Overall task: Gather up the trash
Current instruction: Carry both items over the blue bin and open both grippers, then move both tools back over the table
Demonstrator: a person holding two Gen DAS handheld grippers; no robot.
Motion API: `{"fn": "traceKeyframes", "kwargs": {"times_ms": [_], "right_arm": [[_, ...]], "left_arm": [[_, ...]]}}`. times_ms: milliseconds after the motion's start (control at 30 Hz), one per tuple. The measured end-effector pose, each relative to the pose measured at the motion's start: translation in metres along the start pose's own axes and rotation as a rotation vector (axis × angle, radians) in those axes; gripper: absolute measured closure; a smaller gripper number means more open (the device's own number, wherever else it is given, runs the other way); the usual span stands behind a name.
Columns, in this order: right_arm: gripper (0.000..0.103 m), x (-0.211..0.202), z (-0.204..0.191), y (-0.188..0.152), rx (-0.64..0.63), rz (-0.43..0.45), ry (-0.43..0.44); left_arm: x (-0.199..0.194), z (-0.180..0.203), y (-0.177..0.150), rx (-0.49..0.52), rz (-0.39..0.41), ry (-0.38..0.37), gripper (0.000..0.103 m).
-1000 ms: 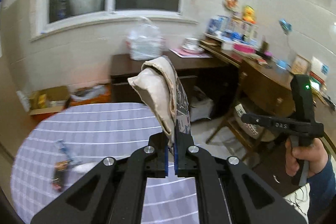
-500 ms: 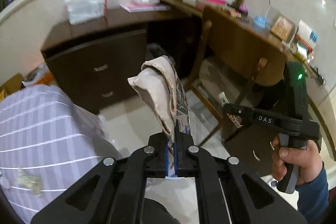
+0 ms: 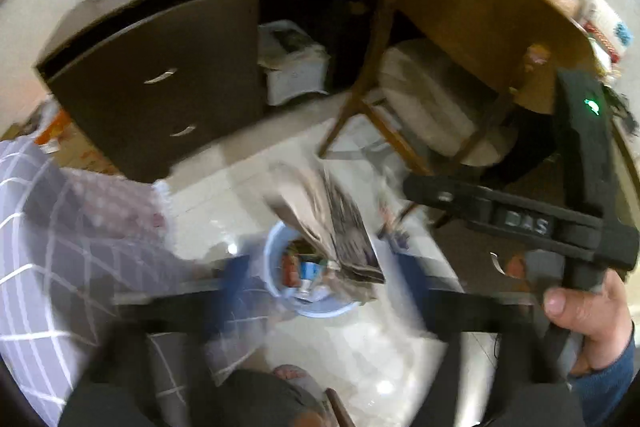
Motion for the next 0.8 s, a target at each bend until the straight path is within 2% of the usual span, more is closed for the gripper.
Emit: {"fn": "traceKeyframes", "kwargs": {"times_ms": [33,100,300,467,800], "right_arm": [[0.016,-0.001,0.003,-0.003,0.010,-0.003,0.001],[0.007,-0.004,0.009,-0.007,0.031,0.002,-0.005],[0.006,-0.014,0.016,-0.011,0.040,0.019,-0.064],[0.006,-0.027,0.005,-0.008,0.027,0.043,-0.068],[0.006,-0.068,-0.075,0.004,-0.086,0.131,-0.005]], "left_arm": [[-0.005,-0.002,0.003,-0.007,0.038,0.015,0.013],[-0.011,-0.008,0.003,-0.020,0.050,0.026,0.013],[-0.032,-0.015,0.007,-0.041,0.091,0.047,0.013],[-0.069,-0.013,0.015,-0.029,0.168,0.049,0.013],[-0.150,-0.026,0.016,-0.012,0.320,0.086,0.011]]}}
Point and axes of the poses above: each gripper's, at about its wrist camera, not at the fingertips, and x roughly the way its jaws point, z to its right, y to its top, the point moved 9 cm from there along x, roughly the way its jaws point, and after that the axes turned 4 degrees about z, right-handed, at the moved point
